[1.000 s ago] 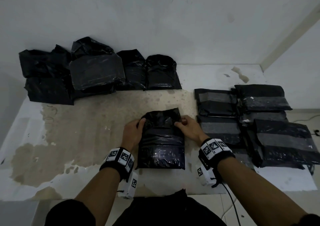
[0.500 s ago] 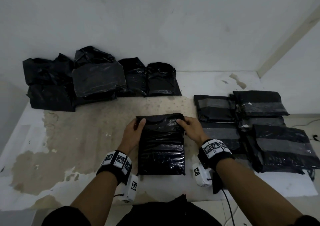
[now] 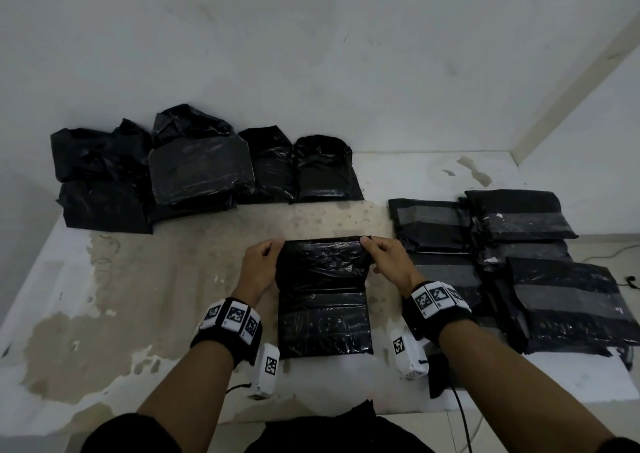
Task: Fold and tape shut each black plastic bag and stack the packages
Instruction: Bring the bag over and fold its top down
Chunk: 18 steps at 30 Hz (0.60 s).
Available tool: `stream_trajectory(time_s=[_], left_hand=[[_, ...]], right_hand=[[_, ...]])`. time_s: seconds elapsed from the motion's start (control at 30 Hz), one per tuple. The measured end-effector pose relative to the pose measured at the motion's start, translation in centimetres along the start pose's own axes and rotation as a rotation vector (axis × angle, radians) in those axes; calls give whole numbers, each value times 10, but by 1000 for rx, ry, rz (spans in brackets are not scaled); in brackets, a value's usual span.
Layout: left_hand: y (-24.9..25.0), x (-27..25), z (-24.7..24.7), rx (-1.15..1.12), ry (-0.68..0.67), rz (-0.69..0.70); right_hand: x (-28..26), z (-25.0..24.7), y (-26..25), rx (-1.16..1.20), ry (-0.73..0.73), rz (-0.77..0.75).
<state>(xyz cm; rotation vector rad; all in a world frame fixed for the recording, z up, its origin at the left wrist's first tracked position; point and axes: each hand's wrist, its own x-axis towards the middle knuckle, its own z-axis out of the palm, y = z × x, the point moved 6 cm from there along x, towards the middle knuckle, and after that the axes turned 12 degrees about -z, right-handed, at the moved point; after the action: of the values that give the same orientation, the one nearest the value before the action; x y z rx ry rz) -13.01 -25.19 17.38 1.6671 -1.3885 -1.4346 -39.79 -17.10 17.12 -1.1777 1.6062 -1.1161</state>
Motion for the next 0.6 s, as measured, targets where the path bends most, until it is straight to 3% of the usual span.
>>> stream_trajectory(time_s=[0.2, 0.4, 0.6], left_hand=[[-34, -1, 14, -8, -258, -214], [-45, -6, 15, -91, -198, -224], [-25, -3, 8, -37, -162, -134]], right_hand=[[0, 1, 9, 111, 22, 62], [-7, 14, 24, 31, -143, 77], [-1, 11, 29, -67, -46, 35]])
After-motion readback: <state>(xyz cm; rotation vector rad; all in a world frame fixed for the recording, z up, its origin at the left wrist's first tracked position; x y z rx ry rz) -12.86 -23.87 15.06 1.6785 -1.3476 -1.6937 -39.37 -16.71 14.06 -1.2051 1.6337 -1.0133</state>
